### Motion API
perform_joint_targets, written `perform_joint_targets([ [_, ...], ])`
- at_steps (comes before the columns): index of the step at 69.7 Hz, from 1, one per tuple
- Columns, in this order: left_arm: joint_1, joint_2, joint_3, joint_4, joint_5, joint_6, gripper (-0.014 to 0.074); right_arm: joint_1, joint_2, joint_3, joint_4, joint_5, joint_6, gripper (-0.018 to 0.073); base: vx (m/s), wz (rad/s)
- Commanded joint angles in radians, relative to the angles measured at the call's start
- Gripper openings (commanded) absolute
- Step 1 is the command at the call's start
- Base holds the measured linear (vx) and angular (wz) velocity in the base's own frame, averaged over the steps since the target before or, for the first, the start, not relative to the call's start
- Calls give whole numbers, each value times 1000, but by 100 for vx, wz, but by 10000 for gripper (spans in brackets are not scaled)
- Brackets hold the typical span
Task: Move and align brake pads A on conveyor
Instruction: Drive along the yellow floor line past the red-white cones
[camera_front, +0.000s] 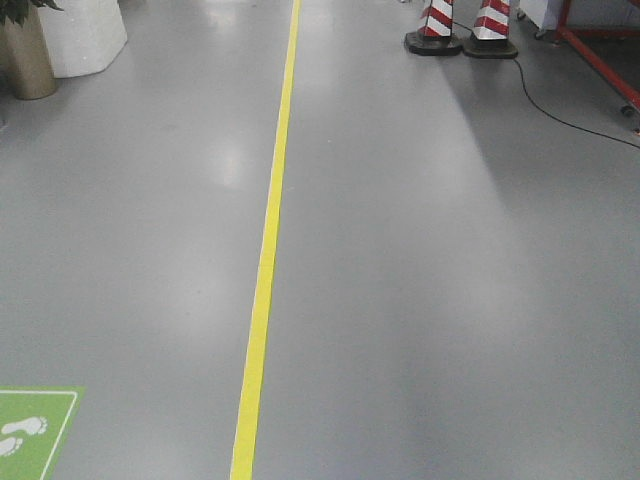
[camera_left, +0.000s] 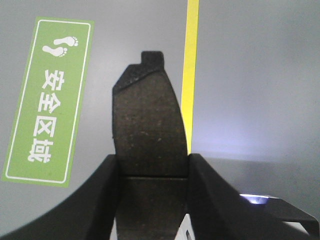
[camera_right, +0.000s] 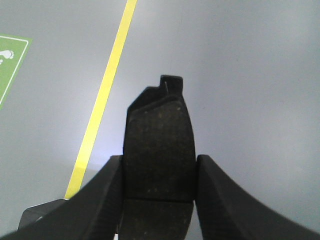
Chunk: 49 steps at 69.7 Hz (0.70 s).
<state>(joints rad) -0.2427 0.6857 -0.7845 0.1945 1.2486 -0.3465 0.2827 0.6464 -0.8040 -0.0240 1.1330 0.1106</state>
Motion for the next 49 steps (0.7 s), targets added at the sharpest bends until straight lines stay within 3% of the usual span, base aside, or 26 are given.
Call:
perform_joint_targets([
  [1, 2, 4, -28, 13, -43, -2, -6, -2, 0, -27, -10, -63, -8, -8, 34, 4],
  [49, 2, 4, -28, 13, 0, -2, -6, -2, 0, -27, -10, -63, -8, -8, 50, 1],
])
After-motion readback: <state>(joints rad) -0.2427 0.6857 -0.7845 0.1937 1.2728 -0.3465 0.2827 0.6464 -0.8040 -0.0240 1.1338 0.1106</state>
